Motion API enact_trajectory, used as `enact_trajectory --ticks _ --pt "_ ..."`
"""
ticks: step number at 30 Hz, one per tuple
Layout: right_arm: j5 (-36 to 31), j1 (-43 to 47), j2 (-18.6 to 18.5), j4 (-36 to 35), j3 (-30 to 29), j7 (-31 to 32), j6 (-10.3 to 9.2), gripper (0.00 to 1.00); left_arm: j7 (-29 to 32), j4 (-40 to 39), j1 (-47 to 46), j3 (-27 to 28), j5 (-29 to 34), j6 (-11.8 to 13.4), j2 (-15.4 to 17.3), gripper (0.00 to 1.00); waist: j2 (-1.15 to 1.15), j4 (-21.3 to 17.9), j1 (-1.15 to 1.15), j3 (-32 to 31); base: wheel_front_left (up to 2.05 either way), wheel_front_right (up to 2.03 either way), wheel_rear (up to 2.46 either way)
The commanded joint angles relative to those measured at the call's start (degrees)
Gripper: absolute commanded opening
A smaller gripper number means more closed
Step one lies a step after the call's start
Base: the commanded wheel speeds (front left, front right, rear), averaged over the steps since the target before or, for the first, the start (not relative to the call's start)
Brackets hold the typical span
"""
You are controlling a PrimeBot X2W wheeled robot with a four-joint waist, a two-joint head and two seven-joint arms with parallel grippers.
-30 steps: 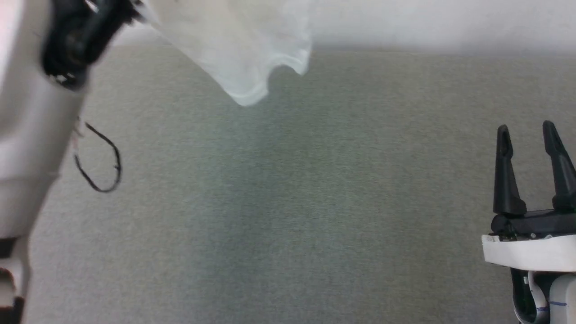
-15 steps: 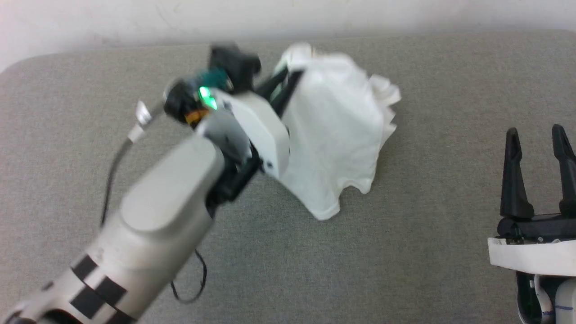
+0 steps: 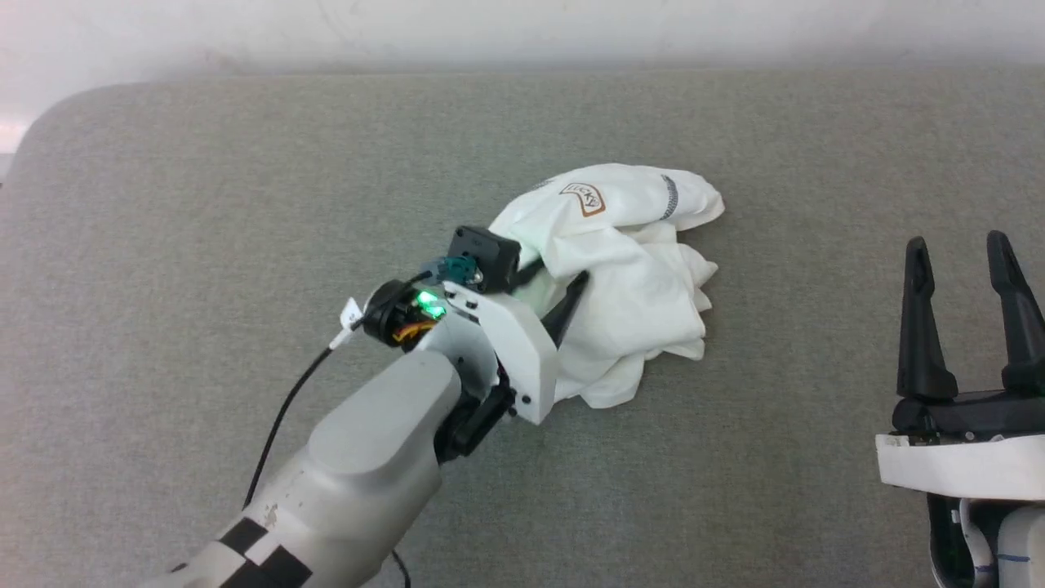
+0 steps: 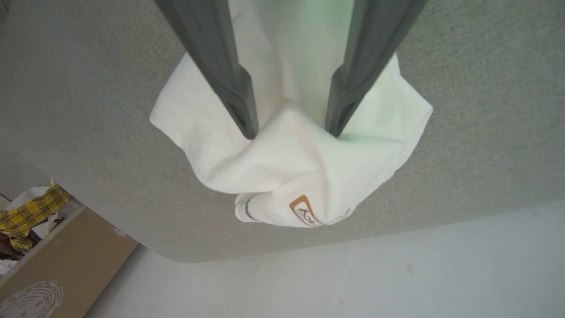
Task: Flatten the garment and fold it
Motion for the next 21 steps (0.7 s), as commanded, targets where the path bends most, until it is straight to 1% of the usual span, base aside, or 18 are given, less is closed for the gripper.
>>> enact_trajectory --ticks 1,5,7,9,12,16,18,20,21 --pt "0.11 0.31 -0.03 0.16 0.13 -0.03 -0.06 1.00 -0.88 0.03 -1.17 0.61 -0.28 -0.42 -0.03 1.00 -0.01 0.81 0.00 -0.66 0.00 0.00 0.00" --pt "0.32 0.63 -0.03 0.61 0.26 0.11 -0.06 1.00 -5.09 -2.01 -2.06 2.76 -0.60 -0.77 0.92 1.00 -0.01 1.87 0.00 -2.20 0.00 0.00 0.00" --pt "0.44 0.89 -0.03 0.80 0.34 0.17 -0.06 1.00 -7.51 -4.02 -1.80 3.82 -0.25 -0.34 2.42 1.00 -0.01 2.13 0.00 -3.00 0.00 0.00 0.00" --pt "0.55 1.25 -0.03 0.93 0.31 0.21 -0.06 1.00 -10.36 -6.65 -0.70 5.31 0.11 0.83 4.45 1.00 -0.01 2.27 0.00 -3.85 0.00 0.00 0.00" --pt "0.73 1.90 -0.03 0.90 0.09 0.28 -0.06 1.00 -13.45 -11.80 2.39 8.06 1.13 3.64 8.18 1.00 -0.01 2.29 0.00 -4.84 0.00 0.00 0.00" --pt "0.90 2.98 -0.03 0.68 -0.91 0.34 -0.06 1.00 -14.99 -20.45 9.39 13.86 2.48 8.29 12.78 1.00 -0.01 2.34 0.00 -5.44 0.00 0.00 0.00" --pt "0.93 3.51 -0.03 0.55 -1.37 0.43 -0.06 1.00 -15.10 -25.74 13.55 17.73 4.15 10.64 14.39 1.00 -0.01 2.41 0.00 -5.49 0.00 0.00 0.00" --pt "0.95 3.89 -0.03 0.39 -1.71 0.47 -0.06 1.00 -15.12 -31.36 18.29 22.25 6.40 12.70 15.00 1.00 -0.01 2.51 0.00 -5.38 0.00 0.00 0.00" --pt "0.96 4.04 -0.03 0.32 -1.87 0.48 -0.06 1.00 -15.13 -33.81 20.73 24.11 7.69 13.31 15.17 1.00 -0.01 2.59 0.00 -5.30 0.00 0.00 0.00"
